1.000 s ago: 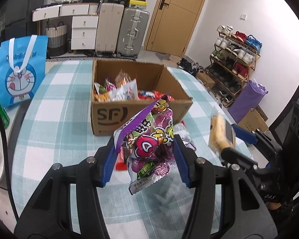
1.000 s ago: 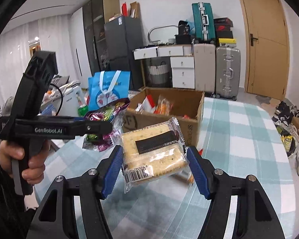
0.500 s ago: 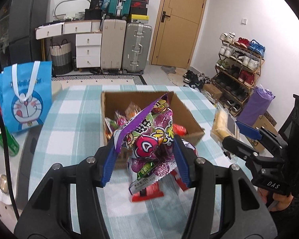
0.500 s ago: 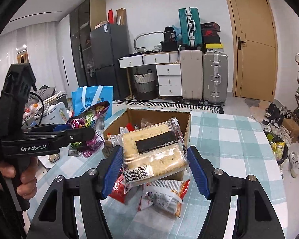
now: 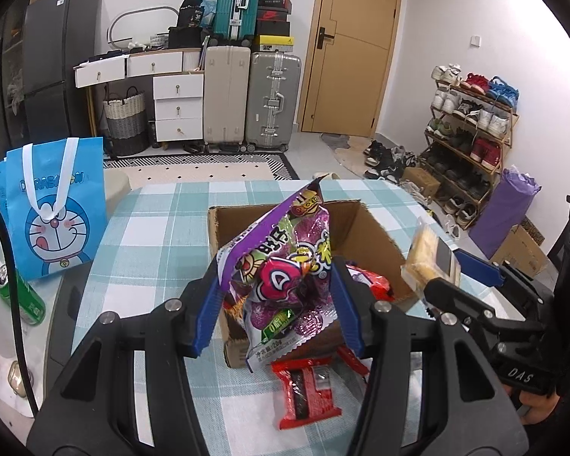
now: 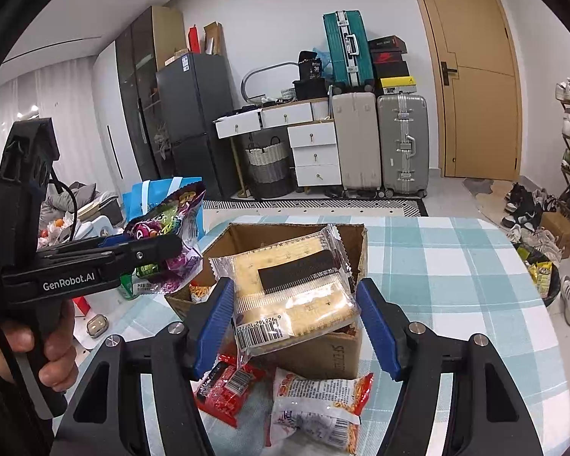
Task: Organize snacks
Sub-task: 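Lift and carry the candy bag and cracker pack over the box, then open both grippers to drop the candy bag and crackers in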
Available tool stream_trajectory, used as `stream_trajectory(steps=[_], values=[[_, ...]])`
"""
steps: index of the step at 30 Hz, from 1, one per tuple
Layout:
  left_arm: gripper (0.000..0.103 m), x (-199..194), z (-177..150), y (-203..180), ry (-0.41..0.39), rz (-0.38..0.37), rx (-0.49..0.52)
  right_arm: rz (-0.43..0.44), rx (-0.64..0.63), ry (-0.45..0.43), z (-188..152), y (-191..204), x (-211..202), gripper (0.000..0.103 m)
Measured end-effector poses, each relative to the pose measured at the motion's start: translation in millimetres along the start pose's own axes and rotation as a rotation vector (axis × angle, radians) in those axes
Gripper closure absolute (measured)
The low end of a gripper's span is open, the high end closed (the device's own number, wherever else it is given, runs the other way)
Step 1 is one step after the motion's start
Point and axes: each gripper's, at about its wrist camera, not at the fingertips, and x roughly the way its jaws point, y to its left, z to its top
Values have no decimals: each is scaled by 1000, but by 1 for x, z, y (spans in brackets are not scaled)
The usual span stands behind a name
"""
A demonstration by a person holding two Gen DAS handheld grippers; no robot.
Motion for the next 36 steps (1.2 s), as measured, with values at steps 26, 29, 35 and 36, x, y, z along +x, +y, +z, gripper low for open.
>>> stream_trajectory(steps=[26, 29, 35, 36], values=[[52, 79, 3, 15, 79, 46, 19, -30, -55, 73, -3, 0, 68, 40], [52, 87, -2, 14, 96, 47, 32, -11, -71, 75, -2, 4, 69, 40], [51, 85, -2, 12, 87, 33, 42, -11, -62, 42, -4, -1, 54, 27], [50, 83, -3, 11, 88, 31, 52, -18, -57, 39, -4, -3, 51, 20]])
